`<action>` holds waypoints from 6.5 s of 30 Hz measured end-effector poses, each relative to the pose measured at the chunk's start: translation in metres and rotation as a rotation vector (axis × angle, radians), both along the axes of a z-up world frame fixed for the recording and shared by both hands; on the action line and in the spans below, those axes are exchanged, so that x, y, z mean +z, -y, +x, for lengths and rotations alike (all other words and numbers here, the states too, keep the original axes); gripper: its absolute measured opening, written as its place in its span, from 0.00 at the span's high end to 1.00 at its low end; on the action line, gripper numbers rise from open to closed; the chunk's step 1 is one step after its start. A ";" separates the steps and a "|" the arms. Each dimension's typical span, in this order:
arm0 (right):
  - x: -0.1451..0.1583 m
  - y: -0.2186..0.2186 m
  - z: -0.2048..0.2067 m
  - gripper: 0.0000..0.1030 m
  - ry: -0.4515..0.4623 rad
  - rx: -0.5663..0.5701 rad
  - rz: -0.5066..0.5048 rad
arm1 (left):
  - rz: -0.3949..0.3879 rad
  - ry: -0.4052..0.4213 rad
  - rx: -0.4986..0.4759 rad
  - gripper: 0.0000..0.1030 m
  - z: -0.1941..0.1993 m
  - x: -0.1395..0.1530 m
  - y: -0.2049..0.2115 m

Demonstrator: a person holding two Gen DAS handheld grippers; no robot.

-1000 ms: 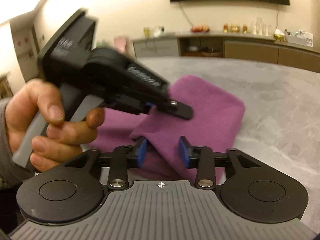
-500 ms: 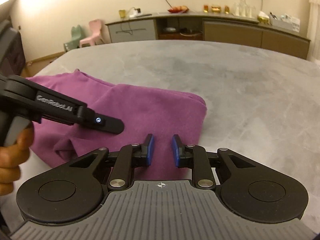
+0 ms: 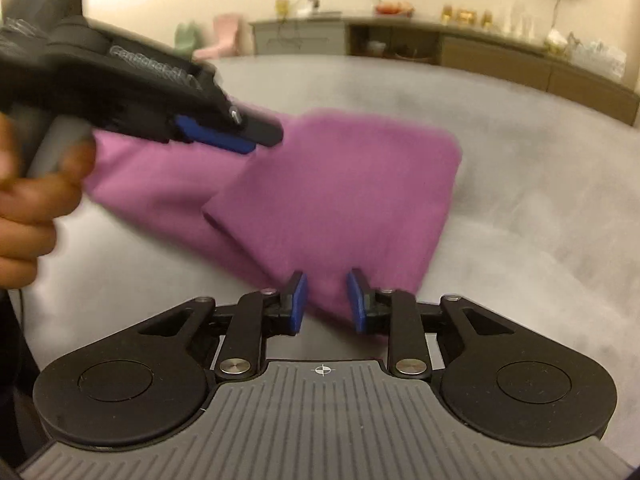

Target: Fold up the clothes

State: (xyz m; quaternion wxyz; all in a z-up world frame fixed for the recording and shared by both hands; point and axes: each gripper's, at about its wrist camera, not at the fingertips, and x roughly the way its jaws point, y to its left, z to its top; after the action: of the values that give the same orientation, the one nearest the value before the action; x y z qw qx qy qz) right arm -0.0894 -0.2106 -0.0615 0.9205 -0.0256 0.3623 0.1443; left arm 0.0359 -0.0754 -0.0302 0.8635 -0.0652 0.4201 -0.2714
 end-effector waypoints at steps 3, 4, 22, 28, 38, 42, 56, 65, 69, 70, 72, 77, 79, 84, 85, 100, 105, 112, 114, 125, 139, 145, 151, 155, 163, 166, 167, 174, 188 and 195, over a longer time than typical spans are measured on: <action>0.018 0.015 0.000 0.72 0.066 -0.079 0.088 | 0.058 0.014 -0.010 0.72 -0.004 -0.013 0.006; 0.025 0.024 0.000 0.56 0.102 -0.135 0.109 | 0.065 0.023 -0.012 0.72 -0.004 -0.015 0.007; 0.014 0.072 0.034 0.90 -0.068 -0.271 0.103 | -0.032 -0.007 -0.037 0.76 -0.001 -0.009 0.039; 0.053 0.045 0.005 0.81 0.109 -0.224 0.020 | -0.098 -0.002 0.144 0.71 0.001 0.005 -0.041; 0.038 0.003 0.012 0.63 -0.042 -0.220 -0.067 | -0.191 -0.062 0.606 0.63 -0.011 0.006 -0.258; 0.056 -0.040 0.012 0.63 0.052 -0.217 -0.187 | -0.248 -0.034 0.814 0.49 -0.041 0.007 -0.344; 0.035 -0.405 0.073 0.40 0.163 0.527 -0.220 | -0.451 -0.121 0.931 0.34 -0.027 -0.054 -0.456; 0.011 -0.430 0.168 0.95 -0.066 0.349 -0.121 | -0.435 -0.020 0.856 0.91 -0.015 -0.047 -0.456; 0.014 -0.436 0.182 0.93 -0.149 0.332 -0.104 | -0.347 0.094 0.784 0.92 -0.019 -0.024 -0.432; 0.019 -0.432 0.187 0.92 -0.188 0.330 -0.063 | -0.310 0.123 0.758 0.92 -0.020 -0.018 -0.422; 0.034 -0.419 0.196 0.83 -0.237 0.298 0.040 | -0.217 0.184 0.693 0.92 -0.022 -0.008 -0.397; 0.085 -0.432 0.199 0.26 -0.250 0.391 0.095 | -0.012 0.287 0.547 0.92 -0.023 0.003 -0.341; 0.101 -0.450 0.196 0.19 -0.288 0.483 0.078 | 0.042 0.309 0.505 0.92 -0.023 0.003 -0.324; 0.092 -0.504 0.174 0.34 -0.340 0.634 -0.179 | 0.070 0.321 0.456 0.92 -0.028 0.002 -0.309; 0.089 -0.504 0.172 0.73 -0.320 0.618 -0.222 | 0.069 0.320 0.454 0.92 -0.029 0.002 -0.309; 0.037 -0.233 0.117 0.88 -0.330 0.039 0.468 | 0.158 0.296 0.158 0.91 -0.044 -0.012 -0.216; 0.033 -0.219 0.095 0.87 -0.283 -0.015 0.518 | 0.126 0.278 0.095 0.90 -0.050 -0.024 -0.216; 0.063 -0.191 0.061 0.88 -0.141 -0.074 0.452 | -0.227 0.185 0.086 0.63 -0.035 -0.018 -0.272; 0.049 -0.181 0.061 0.88 -0.180 -0.109 0.416 | -0.255 0.142 0.123 0.62 -0.027 -0.023 -0.282; 0.038 -0.180 0.057 0.89 -0.182 -0.119 0.389 | -0.187 -0.030 0.408 0.57 0.016 -0.048 -0.319; 0.026 -0.202 0.079 0.89 -0.272 -0.073 0.594 | -0.231 -0.046 0.519 0.55 0.014 -0.048 -0.325; 0.049 -0.226 0.082 0.89 -0.321 -0.051 0.770 | -0.386 0.031 0.660 0.55 0.003 -0.032 -0.362; 0.126 -0.267 0.077 0.94 -0.137 0.113 0.767 | -0.486 0.018 0.731 0.55 -0.001 -0.034 -0.390; 0.061 -0.250 0.084 0.94 -0.222 -0.057 0.512 | -0.424 -0.017 0.644 0.55 0.009 -0.036 -0.372; 0.044 -0.239 0.078 0.92 -0.200 -0.037 0.464 | -0.266 -0.006 0.587 0.54 0.015 -0.037 -0.345; 0.060 -0.245 0.079 0.80 -0.177 -0.005 0.377 | -0.262 -0.035 0.596 0.54 0.016 -0.043 -0.345; 0.065 -0.247 0.077 0.76 -0.145 -0.015 0.306 | -0.249 -0.047 0.588 0.54 0.017 -0.045 -0.342; 0.112 -0.304 0.083 0.61 0.110 0.100 0.053 | -0.138 -0.017 0.548 0.54 0.019 -0.043 -0.321; 0.089 -0.326 0.208 0.64 -0.129 0.226 -0.055 | -0.138 -0.043 0.586 0.54 0.013 -0.043 -0.337; 0.088 -0.218 0.171 0.45 -0.214 0.129 0.271 | -0.321 -0.089 0.702 0.51 0.006 -0.041 -0.373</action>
State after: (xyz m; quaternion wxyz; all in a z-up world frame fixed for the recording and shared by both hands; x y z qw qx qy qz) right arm 0.0816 0.0072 0.0263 0.8607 0.0908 0.4329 0.2523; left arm 0.0417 0.2973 -0.0711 0.8636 -0.3510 0.3615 -0.0187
